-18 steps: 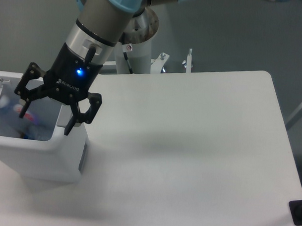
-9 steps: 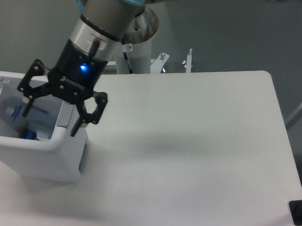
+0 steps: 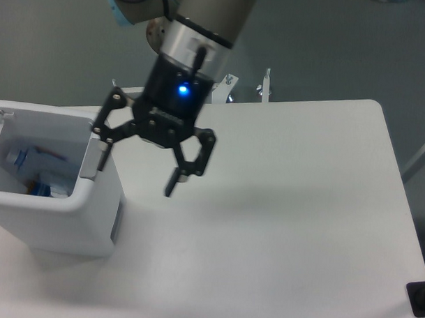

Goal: Place the trash in the trash can

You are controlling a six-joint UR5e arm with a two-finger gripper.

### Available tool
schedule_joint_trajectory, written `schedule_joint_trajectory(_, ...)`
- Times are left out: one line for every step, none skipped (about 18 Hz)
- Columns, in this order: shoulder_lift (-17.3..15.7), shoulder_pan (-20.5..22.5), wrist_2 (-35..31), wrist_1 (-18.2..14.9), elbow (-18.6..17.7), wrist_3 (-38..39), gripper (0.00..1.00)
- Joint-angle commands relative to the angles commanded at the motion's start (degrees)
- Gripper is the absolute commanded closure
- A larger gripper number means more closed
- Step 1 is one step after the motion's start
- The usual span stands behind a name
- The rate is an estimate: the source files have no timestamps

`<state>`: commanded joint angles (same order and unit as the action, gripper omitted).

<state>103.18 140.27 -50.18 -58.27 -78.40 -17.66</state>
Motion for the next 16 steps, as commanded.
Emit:
schedule_joint_trajectory(0.53,0.88,0.0,0.0,-0.26,-0.7,0.0)
schedule_joint_trajectory(0.88,1.93,0.0,-0.09,-0.7,-1.58,0.0)
schedule_joint_trajectory(1.06,2.98,0.0,-0.09,-1.92,-2.37,0.0)
schedule_joint_trajectory(1.06,4.04,0.0,0.08,-3.42,-3.34,0.0)
schedule_joint_trajectory(1.06,5.09,-0.09,0.09,-4.39,-5.7,0.0)
schedule_joint_trajectory(1.06,6.15,-1.31,0.0,-5.18,-8.33,0.0)
schedule_joint_trajectory(1.06,6.86,-3.58,0.0,-5.62,-10.36,0.0)
schedule_joint_trajectory(1.23,7.21,-6.56,-0.09,-5.8,-11.68,0.0)
schedule_joint_trajectory(1.76,7.3,-9.72,-0.09,-5.89,-12.13,0.0)
schedule_joint_trajectory(2.02,7.3,-13.06,-0.18,-5.89,-12.22,0.0)
schedule_joint_trajectory(2.64,7.3,-15.97,-0.18,-5.8,-12.31,0.0)
schedule_joint_trajectory(3.08,7.3,-18.17,-0.18,-5.89,-12.31,0.0)
schedule_joint_trajectory(3.52,7.3,-20.02,-0.26,-5.89,-12.57,0.0)
schedule_joint_trajectory(4.13,7.3,-21.43,-0.44,-5.89,-13.01,0.0)
schedule_joint_trajectory(4.48,7.3,-22.84,-0.44,-5.89,-13.63,0.0)
schedule_joint_trajectory(4.92,7.3,-24.51,-0.53,-5.89,-14.07,0.0)
